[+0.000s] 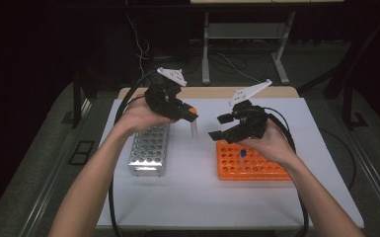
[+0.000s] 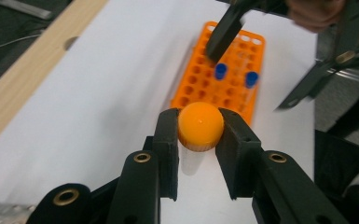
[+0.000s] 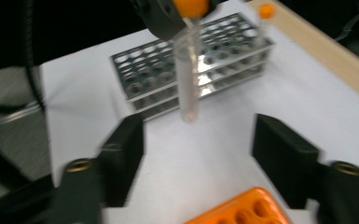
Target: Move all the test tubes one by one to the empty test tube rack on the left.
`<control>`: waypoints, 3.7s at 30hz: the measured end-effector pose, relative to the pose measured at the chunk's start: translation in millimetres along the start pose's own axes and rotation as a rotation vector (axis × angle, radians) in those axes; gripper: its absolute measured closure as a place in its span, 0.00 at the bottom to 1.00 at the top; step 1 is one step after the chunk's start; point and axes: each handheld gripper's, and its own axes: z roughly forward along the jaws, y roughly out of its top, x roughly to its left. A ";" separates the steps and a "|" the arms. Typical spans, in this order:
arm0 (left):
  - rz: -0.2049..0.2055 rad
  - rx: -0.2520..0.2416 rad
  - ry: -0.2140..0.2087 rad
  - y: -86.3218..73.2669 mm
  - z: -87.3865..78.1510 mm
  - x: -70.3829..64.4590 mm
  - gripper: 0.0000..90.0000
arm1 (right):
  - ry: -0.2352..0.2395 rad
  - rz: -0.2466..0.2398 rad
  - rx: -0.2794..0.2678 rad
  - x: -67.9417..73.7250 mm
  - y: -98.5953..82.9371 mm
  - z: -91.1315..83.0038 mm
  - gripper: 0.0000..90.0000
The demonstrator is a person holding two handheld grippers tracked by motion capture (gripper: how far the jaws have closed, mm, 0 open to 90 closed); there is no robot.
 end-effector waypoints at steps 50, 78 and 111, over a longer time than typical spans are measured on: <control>-0.300 -0.046 0.338 -59.6 -17.4 108.4 0.77 | -0.165 0.299 -0.115 -18.6 -145.5 -90.6 0.00; -0.335 -0.035 0.337 -88.4 19.2 124.1 0.77 | -0.156 0.324 -0.107 -20.4 -164.2 -82.9 0.00; -0.416 -0.176 0.296 -102.6 -1.6 57.1 0.00 | -0.171 0.280 -0.008 -36.7 -163.9 -53.4 0.06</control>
